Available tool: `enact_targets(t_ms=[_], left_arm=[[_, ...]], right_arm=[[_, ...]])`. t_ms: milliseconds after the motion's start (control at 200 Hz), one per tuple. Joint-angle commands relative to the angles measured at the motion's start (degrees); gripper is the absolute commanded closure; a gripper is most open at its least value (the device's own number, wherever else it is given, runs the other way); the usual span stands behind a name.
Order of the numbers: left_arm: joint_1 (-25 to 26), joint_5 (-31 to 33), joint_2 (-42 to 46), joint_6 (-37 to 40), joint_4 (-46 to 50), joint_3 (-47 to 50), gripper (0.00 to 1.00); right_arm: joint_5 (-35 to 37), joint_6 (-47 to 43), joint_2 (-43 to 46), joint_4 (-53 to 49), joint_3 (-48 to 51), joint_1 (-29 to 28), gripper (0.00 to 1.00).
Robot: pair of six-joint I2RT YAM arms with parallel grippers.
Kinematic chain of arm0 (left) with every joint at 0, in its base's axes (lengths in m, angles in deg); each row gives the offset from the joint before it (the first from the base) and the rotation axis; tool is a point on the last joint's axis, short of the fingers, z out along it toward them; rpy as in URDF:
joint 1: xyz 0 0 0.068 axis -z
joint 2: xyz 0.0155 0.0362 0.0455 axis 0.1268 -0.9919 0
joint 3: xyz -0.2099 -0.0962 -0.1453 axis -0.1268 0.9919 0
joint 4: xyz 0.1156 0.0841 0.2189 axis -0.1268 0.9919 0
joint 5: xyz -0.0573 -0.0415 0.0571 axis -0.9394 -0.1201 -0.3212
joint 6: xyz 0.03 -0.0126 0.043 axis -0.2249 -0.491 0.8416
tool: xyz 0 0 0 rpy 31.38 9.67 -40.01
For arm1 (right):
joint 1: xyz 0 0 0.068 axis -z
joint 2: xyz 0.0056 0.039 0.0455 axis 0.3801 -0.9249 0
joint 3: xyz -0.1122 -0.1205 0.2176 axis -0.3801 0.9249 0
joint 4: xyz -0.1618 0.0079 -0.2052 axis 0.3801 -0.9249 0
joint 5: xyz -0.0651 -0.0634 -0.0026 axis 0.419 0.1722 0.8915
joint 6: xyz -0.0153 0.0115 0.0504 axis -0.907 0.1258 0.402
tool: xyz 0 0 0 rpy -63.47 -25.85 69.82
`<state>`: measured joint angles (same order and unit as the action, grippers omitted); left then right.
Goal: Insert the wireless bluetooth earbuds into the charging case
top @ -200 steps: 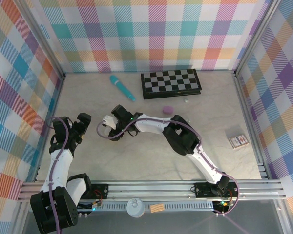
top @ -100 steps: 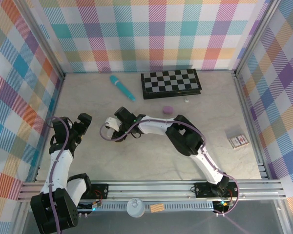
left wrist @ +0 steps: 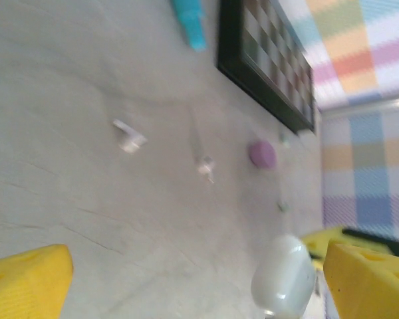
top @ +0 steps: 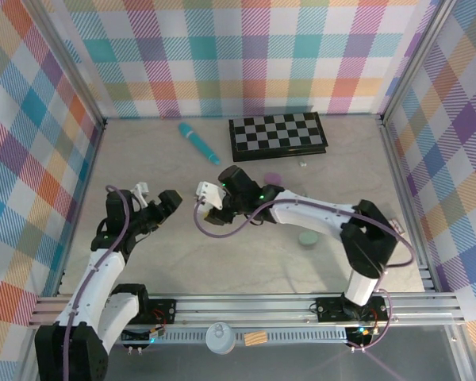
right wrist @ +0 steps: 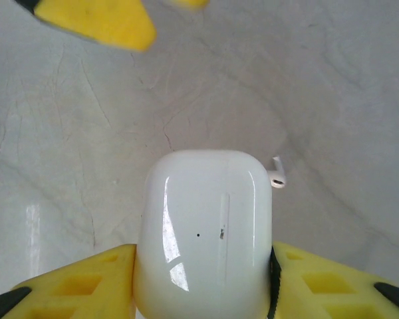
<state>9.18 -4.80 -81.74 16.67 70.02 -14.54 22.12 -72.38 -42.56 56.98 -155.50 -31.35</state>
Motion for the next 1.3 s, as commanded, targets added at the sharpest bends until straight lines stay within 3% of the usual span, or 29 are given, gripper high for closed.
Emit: enact_targets(t_ms=[0,145,325,460,540,725,890,965,1085,1295], left_arm=[[3.4,-9.6,-1.2,0.0,-4.7,0.0,0.10],[8.8,-12.2,-5.6,3.2,-2.3,-3.8,0.16],[13.8,-14.3,-9.7,-1.3,-8.7,-4.4,0.35],[14.9,-14.5,-9.0,-4.0,-12.7,-3.9,0.39],[15.0,-14.5,-8.7,-4.0,-12.3,-4.3,0.38],[15.0,-14.6,-8.0,-5.3,-13.2,-4.4,0.23],[15.0,-14.6,-6.9,-5.6,-13.3,-4.7,0.18],[14.9,-13.6,-6.1,-2.3,-8.9,-5.9,0.15],[14.6,-11.5,-4.4,2.6,-1.6,-7.3,0.15],[15.0,-16.9,-6.7,1.5,-6.6,-8.0,0.18]], right_arm=[[-1.1,-3.5,4.5,-5.1,1.6,0.7,0.53],[-2.0,-4.1,9.1,-5.9,2.5,1.3,0.53],[-2.8,-4.4,11.1,-5.6,3.0,1.6,0.53],[-3.7,-4.0,11.9,-5.6,3.9,1.6,0.53],[-3.8,-3.6,12.2,-4.8,4.5,1.6,0.53],[-3.6,-3.3,11.8,-4.2,5.0,1.7,0.53],[-3.7,-3.2,11.3,-3.6,4.8,1.7,0.53],[-3.0,-3.2,11.0,-3.3,4.8,1.7,0.53],[-2.6,-3.0,11.1,-3.0,4.8,2.0,0.53],[-5.5,-2.8,11.4,-4.0,4.4,2.0,0.54]])
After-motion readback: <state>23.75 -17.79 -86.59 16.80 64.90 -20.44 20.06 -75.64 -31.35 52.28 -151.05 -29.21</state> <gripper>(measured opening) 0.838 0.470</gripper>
